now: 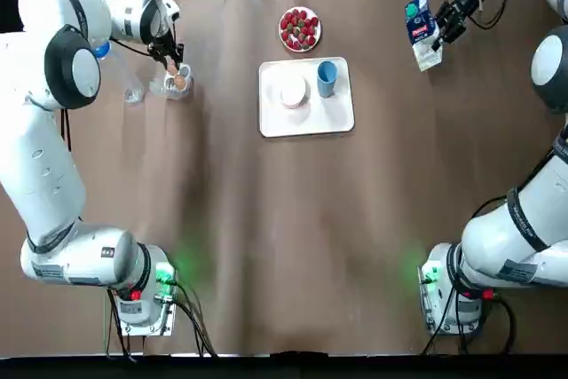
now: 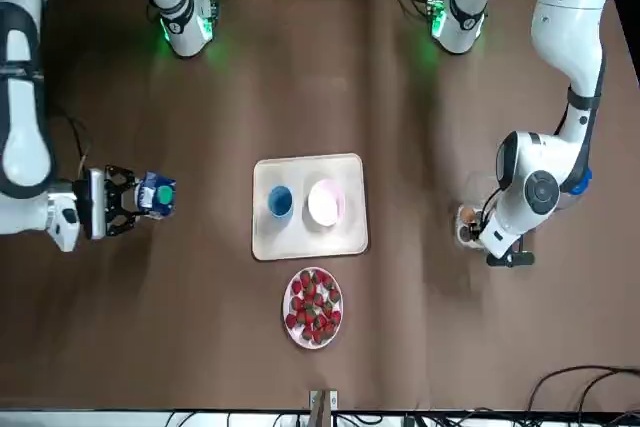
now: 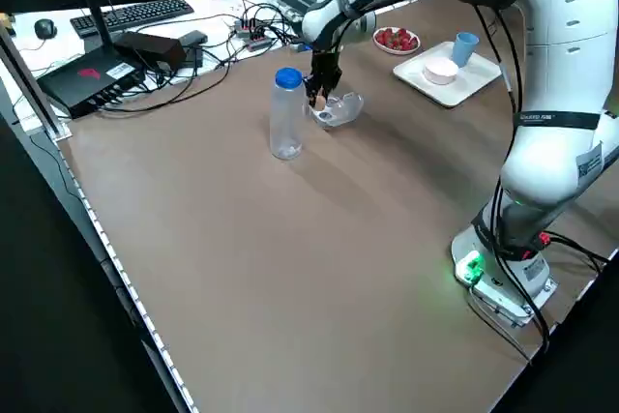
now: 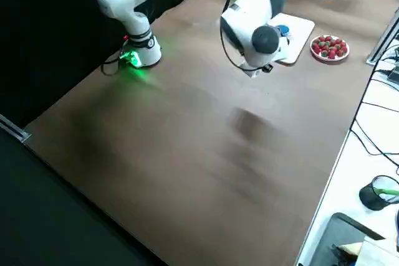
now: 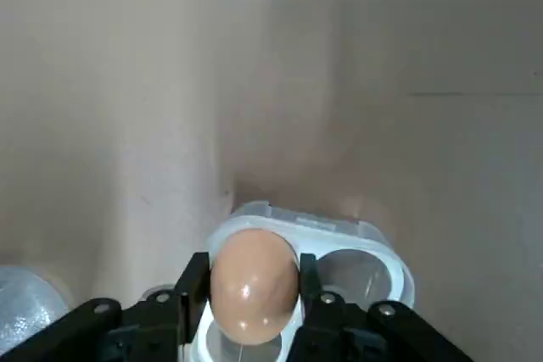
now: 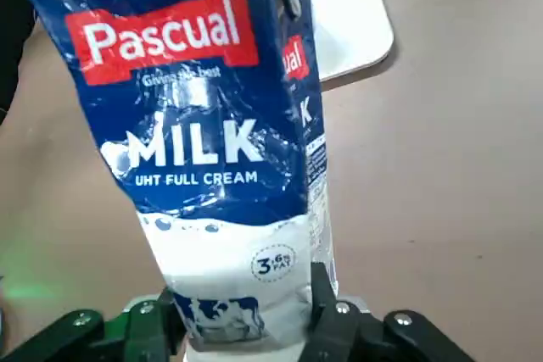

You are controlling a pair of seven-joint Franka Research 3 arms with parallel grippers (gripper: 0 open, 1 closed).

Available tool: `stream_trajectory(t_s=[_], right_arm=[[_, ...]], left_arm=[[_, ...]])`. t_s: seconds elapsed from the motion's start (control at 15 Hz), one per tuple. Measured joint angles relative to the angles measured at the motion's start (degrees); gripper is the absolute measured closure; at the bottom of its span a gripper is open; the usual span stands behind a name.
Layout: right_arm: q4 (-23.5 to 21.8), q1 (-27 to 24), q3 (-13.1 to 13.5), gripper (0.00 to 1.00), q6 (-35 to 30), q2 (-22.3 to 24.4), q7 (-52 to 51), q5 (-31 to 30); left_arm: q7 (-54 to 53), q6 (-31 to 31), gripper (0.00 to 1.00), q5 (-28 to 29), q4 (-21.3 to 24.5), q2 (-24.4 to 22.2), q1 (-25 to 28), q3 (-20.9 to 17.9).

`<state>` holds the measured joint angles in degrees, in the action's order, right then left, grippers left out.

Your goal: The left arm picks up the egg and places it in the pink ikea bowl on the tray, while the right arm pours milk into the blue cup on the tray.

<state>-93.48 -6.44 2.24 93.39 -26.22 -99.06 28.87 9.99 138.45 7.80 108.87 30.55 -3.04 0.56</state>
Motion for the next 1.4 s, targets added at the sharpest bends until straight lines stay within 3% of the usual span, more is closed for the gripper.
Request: stream_trajectory(t_s=[0.33,0.47,0.53,0.73,1.07,1.4], right_arm=[[0.06,6.91,-0.03,0.42,0.40,2.48,10.82,-4.42],[0.06,9.03,0.00,0.42,0.39,3.16,14.69,-4.83],[0.05,10.90,0.00,0.42,0.44,3.26,17.92,-5.46],[0.12,14.02,0.01,0.42,1.14,3.27,22.63,-7.47],[1.33,18.50,0.00,0.43,1.40,3.29,29.45,-11.38],[1.55,20.99,0.01,0.44,1.68,3.30,32.31,-13.33]], left_arm=[[0.00,-3.08,0.53,0.00,-1.05,-2.85,-0.05,0.18],[0.00,-9.86,0.53,-0.01,-1.77,-7.24,-0.08,0.78],[1.81,-15.08,0.53,-0.99,-1.91,-11.70,-0.01,1.95],[9.47,-19.62,0.53,-3.39,-2.16,-15.66,-0.22,6.66],[26.66,-20.95,0.53,-8.29,-4.20,-14.85,-2.28,16.24],[42.69,-18.25,0.53,-8.82,-10.83,-8.02,-12.36,17.46]])
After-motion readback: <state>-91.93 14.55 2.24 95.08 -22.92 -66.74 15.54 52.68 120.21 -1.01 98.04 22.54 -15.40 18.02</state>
